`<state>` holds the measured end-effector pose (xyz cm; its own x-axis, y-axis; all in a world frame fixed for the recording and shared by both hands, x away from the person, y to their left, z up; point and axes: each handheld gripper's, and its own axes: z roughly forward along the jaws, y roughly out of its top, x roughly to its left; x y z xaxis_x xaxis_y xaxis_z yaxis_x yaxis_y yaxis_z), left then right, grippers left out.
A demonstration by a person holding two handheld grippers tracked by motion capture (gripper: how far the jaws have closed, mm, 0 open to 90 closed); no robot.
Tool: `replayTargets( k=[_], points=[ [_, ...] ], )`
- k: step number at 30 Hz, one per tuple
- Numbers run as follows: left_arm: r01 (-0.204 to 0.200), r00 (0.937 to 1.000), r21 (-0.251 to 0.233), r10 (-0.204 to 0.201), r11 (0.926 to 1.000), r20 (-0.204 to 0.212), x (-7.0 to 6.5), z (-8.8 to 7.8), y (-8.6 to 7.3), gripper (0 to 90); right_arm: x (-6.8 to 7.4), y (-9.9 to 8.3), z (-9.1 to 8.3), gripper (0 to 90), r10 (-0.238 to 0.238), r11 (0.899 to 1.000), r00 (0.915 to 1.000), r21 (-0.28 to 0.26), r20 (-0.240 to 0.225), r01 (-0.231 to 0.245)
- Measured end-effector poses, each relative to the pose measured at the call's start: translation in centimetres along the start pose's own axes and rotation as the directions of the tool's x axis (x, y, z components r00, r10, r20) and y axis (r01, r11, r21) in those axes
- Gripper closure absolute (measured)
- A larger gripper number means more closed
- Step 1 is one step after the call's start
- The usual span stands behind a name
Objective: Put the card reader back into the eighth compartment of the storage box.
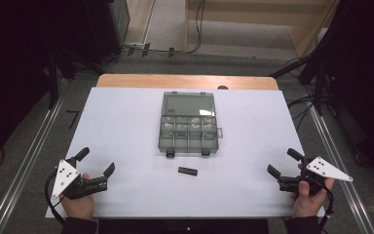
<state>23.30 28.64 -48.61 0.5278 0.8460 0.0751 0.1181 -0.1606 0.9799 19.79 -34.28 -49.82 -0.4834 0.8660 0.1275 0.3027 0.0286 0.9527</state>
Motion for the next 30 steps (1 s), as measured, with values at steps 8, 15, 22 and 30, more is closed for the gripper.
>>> replayTargets(
  k=[8, 15, 22, 30],
  points=[
    [-0.002, 1.0000, 0.001, 0.002, 1.0000, 0.000, -0.1, 0.0, 0.0, 2.3, 2.4, 2.1, 1.8, 0.0, -0.077, 0.995, 0.9960, 0.052, -0.044, 0.080],
    [-0.006, 1.0000, 0.003, 0.006, 1.0000, 0.000, -0.1, 0.0, 0.0, 2.3, 3.9, 3.9, 3.1, 0.0, -0.102, 0.993, 0.9897, 0.054, -0.100, 0.108],
    [-0.008, 1.0000, 0.003, 0.008, 1.0000, 0.000, -0.1, 0.0, 0.0, 2.3, 4.8, 5.2, 4.5, 0.0, -0.120, 0.989, 0.9822, 0.066, -0.145, 0.130],
    [-0.007, 1.0000, 0.004, 0.007, 1.0000, 0.002, -0.1, 0.0, 0.0, 2.3, 6.2, 6.2, 6.4, 0.0, -0.148, 0.981, 0.9683, 0.097, -0.201, 0.170]
  ],
)
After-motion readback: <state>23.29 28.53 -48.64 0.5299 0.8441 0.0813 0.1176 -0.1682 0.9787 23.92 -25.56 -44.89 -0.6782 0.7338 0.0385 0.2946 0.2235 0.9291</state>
